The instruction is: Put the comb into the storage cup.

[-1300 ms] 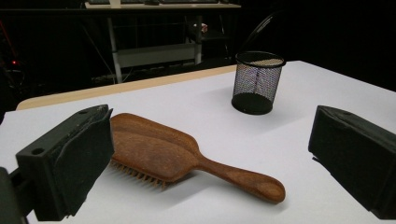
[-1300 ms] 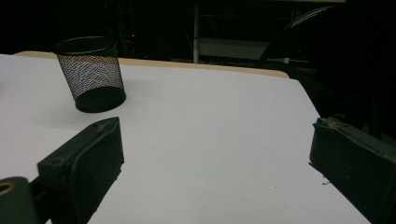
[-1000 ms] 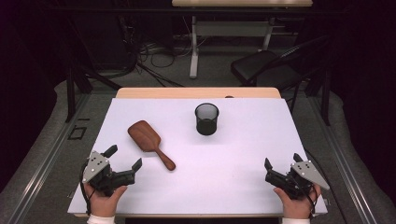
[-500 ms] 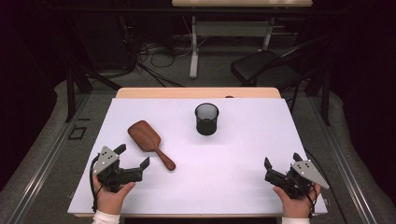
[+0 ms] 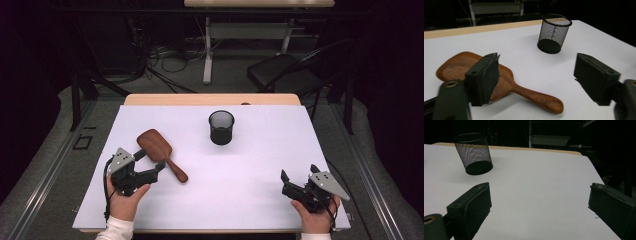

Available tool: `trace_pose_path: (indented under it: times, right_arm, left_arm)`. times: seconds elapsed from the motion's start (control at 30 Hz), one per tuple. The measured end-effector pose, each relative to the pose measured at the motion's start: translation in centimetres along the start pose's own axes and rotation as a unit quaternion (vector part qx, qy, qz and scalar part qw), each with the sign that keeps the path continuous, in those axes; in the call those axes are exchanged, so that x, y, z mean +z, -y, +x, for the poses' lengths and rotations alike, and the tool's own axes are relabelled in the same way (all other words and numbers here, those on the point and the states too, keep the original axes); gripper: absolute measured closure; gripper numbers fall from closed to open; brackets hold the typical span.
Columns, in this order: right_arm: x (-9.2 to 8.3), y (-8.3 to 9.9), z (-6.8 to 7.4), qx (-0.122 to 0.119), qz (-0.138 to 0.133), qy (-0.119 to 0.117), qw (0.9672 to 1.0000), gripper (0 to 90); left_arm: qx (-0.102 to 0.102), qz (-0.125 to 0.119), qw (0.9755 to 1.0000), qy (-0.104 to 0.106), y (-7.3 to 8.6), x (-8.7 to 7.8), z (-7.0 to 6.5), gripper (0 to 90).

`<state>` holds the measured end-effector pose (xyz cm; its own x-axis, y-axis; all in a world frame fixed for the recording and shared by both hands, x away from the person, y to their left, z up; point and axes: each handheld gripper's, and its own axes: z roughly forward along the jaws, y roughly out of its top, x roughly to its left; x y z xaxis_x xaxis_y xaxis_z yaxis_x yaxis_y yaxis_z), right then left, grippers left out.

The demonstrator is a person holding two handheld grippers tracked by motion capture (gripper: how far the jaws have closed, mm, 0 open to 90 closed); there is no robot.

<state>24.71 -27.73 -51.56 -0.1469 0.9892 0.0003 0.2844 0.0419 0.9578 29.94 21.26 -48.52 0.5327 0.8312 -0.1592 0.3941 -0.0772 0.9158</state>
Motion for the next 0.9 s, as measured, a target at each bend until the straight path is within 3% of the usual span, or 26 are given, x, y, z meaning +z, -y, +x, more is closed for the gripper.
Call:
trace_pose_path:
  times: [0.1,0.27,0.43,0.47,0.6,0.9]
  right_arm:
    - [0.0,0.0,0.0,-0.001,0.003,0.0,1.0,4.7]
    - [0.1,0.1,0.1,0.002,0.002,-0.002,1.0,5.3]
    - [0.0,0.1,0.0,0.001,0.002,-0.002,1.0,6.0]
    - [0.0,0.1,0.0,0.003,0.004,-0.002,1.0,6.1]
    - [0.1,0.2,0.0,0.003,0.005,-0.002,1.0,6.5]
    - [0.2,0.3,-0.1,0.003,0.007,-0.003,1.0,7.3]
  left_arm:
    - [-0.008,0.008,0.9999,-0.007,-0.4,0.6,-0.2,33.9]
    - [-0.013,0.023,0.9996,-0.011,-0.8,1.6,-0.5,36.8]
    - [-0.012,0.019,0.9997,-0.011,-1.0,2.7,-0.8,44.1]
    - [-0.015,0.023,0.9995,-0.019,-1.0,2.8,-0.9,46.6]
    - [-0.028,0.023,0.9993,-0.012,-1.0,3.6,-0.9,51.0]
    - [-0.043,0.064,0.9969,-0.013,-0.8,6.0,-0.5,66.0]
